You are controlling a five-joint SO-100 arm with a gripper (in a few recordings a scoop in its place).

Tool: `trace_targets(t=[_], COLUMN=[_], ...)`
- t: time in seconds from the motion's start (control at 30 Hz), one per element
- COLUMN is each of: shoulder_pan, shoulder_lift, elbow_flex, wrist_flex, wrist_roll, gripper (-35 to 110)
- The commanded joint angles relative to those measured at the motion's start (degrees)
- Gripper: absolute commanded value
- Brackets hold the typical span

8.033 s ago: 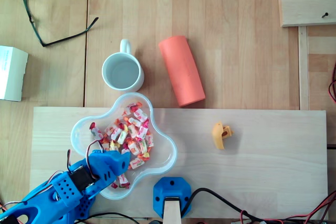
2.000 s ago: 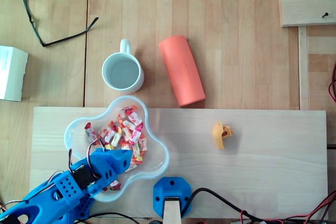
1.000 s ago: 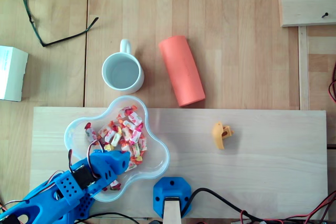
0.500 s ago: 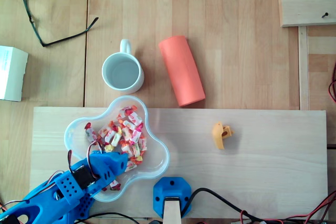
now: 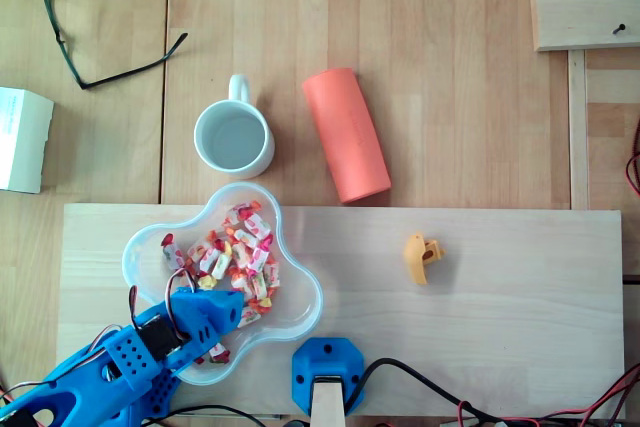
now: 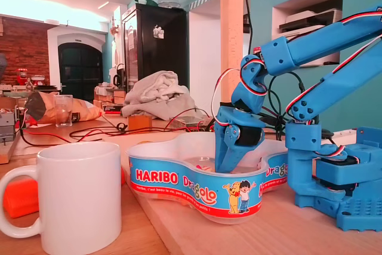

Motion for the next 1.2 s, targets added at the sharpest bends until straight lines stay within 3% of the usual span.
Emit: trace_targets(t=[0.0, 0.37, 1.17], shoulder_pan=[0.1, 0.1, -0.1], shoulder_lift=[0.5, 1.4, 1.4], elbow_flex=[0.6, 0.0, -18.3], wrist_flex=[0.4, 0.4, 3.9], wrist_roll=[-0.6, -0.6, -0.6], gripper=[-3, -2, -2])
